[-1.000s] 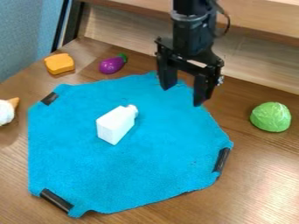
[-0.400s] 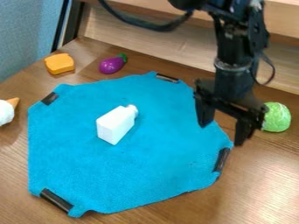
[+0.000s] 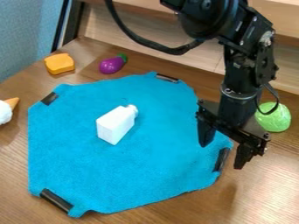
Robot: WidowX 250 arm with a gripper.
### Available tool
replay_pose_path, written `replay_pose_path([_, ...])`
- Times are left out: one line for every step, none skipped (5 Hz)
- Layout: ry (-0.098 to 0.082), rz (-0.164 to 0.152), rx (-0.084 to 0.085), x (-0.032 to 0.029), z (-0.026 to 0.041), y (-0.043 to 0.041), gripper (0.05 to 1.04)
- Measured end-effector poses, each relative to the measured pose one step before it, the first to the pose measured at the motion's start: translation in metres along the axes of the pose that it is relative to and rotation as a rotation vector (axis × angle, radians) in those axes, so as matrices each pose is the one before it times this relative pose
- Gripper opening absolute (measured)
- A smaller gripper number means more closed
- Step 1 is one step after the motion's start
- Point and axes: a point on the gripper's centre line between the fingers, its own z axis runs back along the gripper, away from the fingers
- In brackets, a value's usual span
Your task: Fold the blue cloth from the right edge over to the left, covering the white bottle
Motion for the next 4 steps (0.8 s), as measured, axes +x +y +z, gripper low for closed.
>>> replay_pose_path([0.0316, 0.0293, 0.0159, -0.00246, -0.01571, 0.00244, 1.000])
replay_pose_path([-0.0054, 0.0448, 0.0053, -0.00047, -0.01082, 0.00554, 0.989])
replay_pose_path([-0.0423, 0.0205, -0.0148, 0.00323, -0.00341, -0.00169, 0.874])
replay_pose_path([-0.0263, 0.0134, -0.0221, 0.00072, -0.00246, -0.00278, 0.630])
